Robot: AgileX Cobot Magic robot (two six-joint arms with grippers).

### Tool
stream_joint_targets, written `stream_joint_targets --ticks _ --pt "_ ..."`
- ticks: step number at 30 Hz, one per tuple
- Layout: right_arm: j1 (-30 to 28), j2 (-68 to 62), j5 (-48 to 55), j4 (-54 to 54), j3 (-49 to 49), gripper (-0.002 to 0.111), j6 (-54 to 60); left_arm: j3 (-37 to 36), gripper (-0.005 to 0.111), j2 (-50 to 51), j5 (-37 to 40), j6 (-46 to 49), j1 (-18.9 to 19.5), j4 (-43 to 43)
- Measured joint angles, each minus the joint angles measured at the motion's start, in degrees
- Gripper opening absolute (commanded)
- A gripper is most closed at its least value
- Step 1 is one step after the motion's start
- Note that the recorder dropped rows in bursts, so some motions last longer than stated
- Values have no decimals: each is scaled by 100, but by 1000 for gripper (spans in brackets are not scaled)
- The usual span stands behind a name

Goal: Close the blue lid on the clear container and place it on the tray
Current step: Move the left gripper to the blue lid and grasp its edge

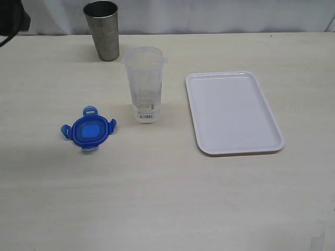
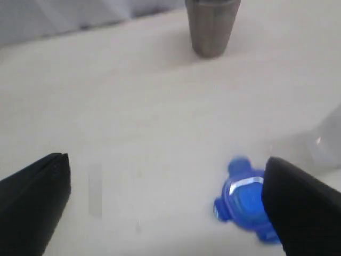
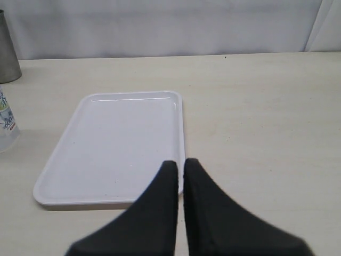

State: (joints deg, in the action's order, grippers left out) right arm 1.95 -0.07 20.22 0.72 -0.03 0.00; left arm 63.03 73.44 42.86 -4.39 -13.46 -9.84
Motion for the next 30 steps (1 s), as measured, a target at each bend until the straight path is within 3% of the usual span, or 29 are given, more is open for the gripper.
stream_joint_targets --ticks 3,5,9,15,21,30 --pt "0 0 0 0 0 4 0 -12 90 188 1361 11 0 -17" --pt "0 0 0 0 0 4 0 -36 90 290 1511 11 0 9" --pt "0 0 0 0 0 4 0 -357 90 324 903 -88 10 384" --pt "0 0 0 0 0 4 0 -1207 86 612 -670 -609 10 419" --pt "0 0 0 0 0 4 0 -1231 58 1342 -836 -709 10 612" --pt "0 0 0 0 0 4 0 -1231 58 2081 -1125 -718 10 781"
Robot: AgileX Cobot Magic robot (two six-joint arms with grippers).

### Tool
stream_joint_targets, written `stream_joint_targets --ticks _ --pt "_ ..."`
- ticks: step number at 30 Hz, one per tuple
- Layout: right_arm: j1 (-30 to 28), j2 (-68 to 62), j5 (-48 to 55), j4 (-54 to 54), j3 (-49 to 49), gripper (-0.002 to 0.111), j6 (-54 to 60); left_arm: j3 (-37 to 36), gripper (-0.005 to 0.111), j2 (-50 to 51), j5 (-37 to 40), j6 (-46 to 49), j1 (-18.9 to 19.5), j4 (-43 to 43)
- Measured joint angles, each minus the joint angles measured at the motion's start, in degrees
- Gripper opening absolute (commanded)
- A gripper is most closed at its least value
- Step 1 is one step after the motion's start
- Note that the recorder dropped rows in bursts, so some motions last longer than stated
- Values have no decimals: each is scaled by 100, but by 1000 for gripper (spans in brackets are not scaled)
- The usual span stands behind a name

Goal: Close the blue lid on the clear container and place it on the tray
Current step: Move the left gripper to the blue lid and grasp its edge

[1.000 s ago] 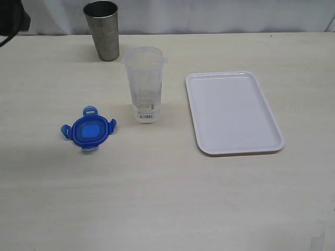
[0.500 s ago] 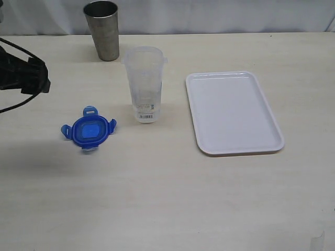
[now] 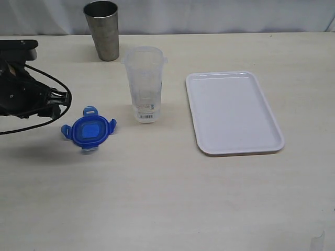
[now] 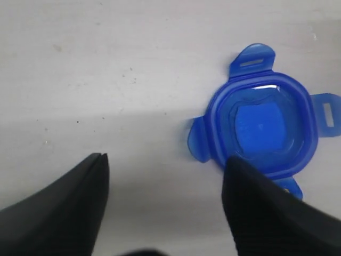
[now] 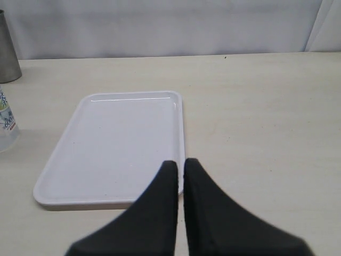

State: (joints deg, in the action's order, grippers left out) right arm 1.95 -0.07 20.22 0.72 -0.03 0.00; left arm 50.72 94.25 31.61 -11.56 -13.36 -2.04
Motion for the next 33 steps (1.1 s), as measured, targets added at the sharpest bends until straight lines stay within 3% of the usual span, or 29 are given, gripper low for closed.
stream_joint_targets --ticks 14,22,29,33 --pt "0 0 0 0 0 4 0 0 58 721 -212 0 0 674" --pt "0 0 0 0 0 4 0 0 57 1141 -539 522 0 1173" --pt "0 0 0 0 0 4 0 0 34 1222 -821 576 0 1259" --pt "0 0 0 0 0 4 0 0 32 1222 -915 576 0 1259"
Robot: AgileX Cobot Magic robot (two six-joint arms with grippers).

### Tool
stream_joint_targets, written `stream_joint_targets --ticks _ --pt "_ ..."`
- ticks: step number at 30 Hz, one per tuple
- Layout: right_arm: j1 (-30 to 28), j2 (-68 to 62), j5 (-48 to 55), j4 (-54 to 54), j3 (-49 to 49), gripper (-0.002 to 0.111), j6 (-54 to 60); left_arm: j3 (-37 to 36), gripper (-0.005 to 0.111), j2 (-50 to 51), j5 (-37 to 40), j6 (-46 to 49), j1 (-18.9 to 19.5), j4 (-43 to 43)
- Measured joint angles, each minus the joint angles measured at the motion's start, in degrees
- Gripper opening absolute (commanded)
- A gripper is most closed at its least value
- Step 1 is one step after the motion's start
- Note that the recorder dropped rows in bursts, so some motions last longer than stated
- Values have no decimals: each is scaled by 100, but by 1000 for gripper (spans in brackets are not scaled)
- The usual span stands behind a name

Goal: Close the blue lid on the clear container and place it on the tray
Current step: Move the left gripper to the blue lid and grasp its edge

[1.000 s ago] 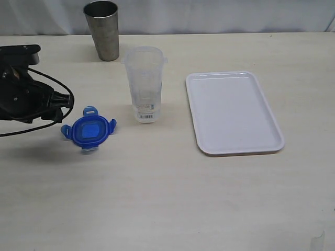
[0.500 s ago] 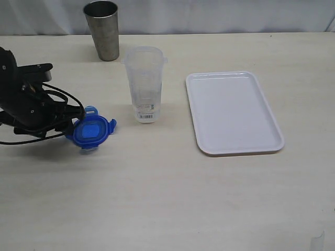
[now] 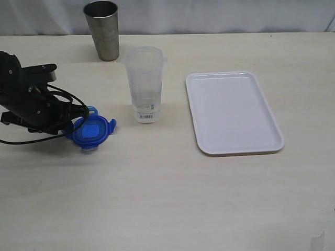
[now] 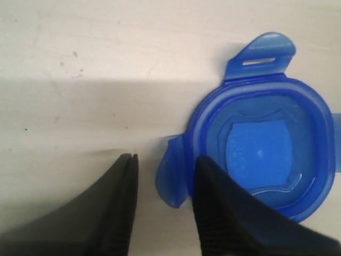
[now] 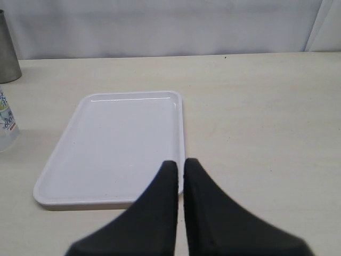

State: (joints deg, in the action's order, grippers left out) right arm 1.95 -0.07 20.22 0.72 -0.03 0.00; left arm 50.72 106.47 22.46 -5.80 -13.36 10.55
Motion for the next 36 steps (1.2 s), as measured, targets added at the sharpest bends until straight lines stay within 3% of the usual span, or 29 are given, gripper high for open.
stream_joint_targets --ticks 36 --pt "0 0 0 0 0 4 0 0 32 0 -228 0 0 13"
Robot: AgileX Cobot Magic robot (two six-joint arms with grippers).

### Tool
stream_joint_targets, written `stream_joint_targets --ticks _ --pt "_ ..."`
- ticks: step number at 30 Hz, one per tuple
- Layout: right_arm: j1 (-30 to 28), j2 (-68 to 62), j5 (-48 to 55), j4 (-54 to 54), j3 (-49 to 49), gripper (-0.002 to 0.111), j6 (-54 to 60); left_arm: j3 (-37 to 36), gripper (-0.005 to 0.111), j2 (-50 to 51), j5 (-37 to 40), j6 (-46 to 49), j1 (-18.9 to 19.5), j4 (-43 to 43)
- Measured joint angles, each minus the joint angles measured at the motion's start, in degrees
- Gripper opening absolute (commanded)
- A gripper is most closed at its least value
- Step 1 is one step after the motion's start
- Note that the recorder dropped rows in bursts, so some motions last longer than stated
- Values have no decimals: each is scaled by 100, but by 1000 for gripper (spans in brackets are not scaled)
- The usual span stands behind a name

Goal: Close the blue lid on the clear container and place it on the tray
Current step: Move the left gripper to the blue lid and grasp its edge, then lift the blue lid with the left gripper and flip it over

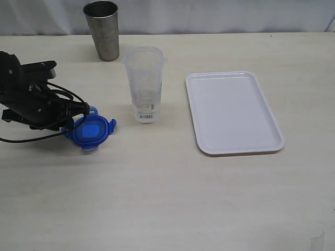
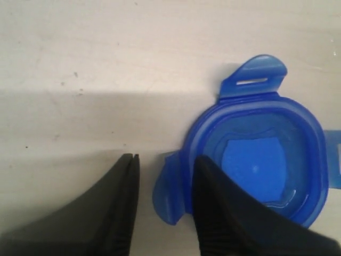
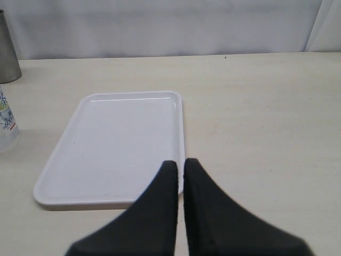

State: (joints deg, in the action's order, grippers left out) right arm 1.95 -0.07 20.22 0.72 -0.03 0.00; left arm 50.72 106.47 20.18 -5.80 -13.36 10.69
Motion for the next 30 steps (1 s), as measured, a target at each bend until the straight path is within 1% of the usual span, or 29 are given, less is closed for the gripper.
stream_joint_targets --ticks 19,20,21,23,26,27,30 --pt "0 0 0 0 0 4 0 10 31 225 -266 114 0 35" --pt "0 0 0 0 0 4 0 10 29 225 -266 125 0 35" --pt "0 0 0 0 0 4 0 10 21 225 -266 136 0 35" --pt "0 0 0 0 0 4 0 10 12 236 -301 133 0 46" --pt "0 0 0 0 0 4 0 10 2 244 -328 149 0 46" --pt "0 0 0 0 0 4 0 10 0 244 -341 149 0 58" --pt "0 0 0 0 0 4 0 10 0 244 -355 160 0 58"
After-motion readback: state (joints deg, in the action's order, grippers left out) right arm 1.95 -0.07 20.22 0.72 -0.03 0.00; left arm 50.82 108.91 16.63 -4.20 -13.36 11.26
